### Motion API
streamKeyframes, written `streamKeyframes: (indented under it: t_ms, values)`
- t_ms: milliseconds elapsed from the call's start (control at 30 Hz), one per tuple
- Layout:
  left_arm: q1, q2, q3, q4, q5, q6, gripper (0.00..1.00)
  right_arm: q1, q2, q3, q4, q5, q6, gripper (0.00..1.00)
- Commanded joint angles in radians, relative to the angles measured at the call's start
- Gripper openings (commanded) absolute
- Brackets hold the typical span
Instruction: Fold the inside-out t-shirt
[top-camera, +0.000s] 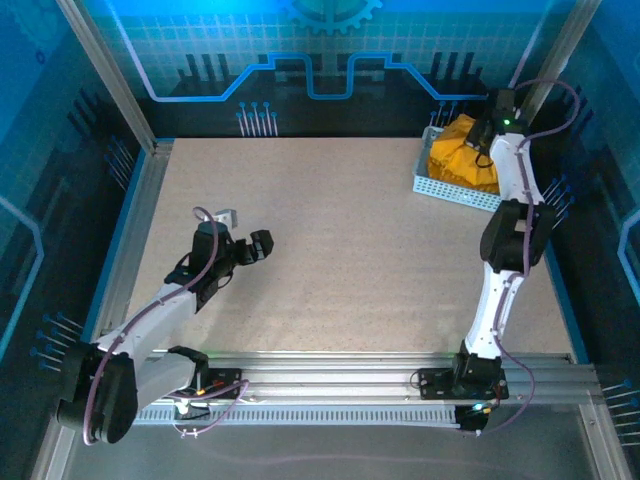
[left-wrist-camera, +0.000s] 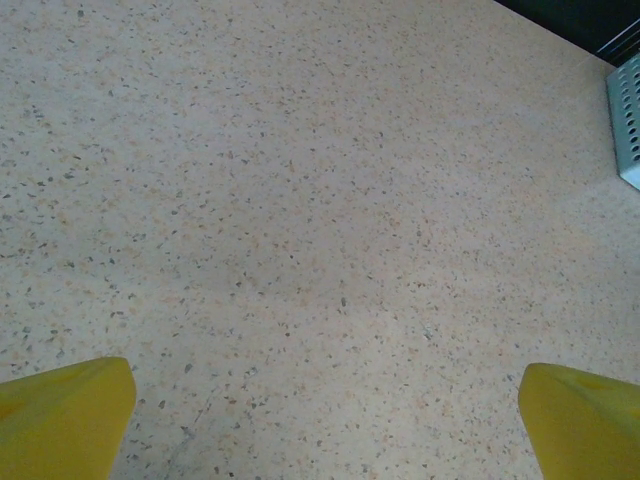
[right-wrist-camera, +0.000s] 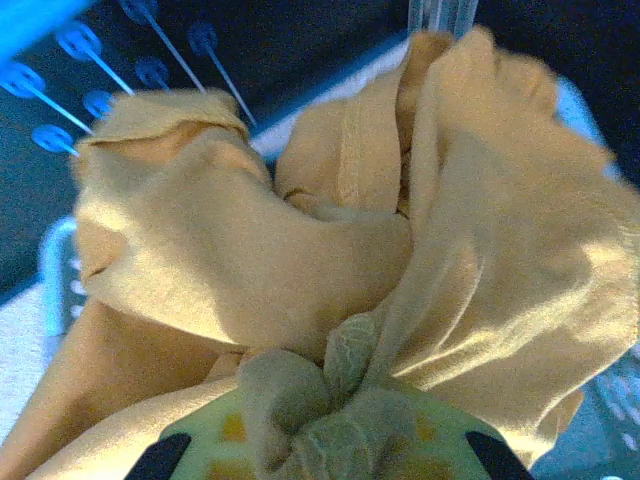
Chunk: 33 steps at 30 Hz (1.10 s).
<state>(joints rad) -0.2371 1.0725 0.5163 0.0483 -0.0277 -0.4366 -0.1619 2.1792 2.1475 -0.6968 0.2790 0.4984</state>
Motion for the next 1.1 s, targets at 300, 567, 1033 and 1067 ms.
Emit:
streamKeyframes:
  t_ms: [300,567,1033,1067]
  values:
    - [-0.01,-0.079,-0.001,-0.03,0.079,-0.052,0.99,0.039,-0.466,-0.364,0.395,-0.015,0.005,0.0]
    - [-0.013,-0.113,0.011,-0.066,0.096,-0.054,0.99,0.106,-0.676,-0.386,0.452,-0.028,-0.059,0.0]
    - [-0.013,-0.199,0.034,-0.151,0.058,-0.099,0.99,0.493,-0.848,-0.411,0.307,-0.102,-0.227,0.0]
    - [-0.013,-0.204,0.036,-0.162,0.052,-0.1,0.99,0.519,-0.852,-0.444,0.311,-0.105,-0.22,0.0]
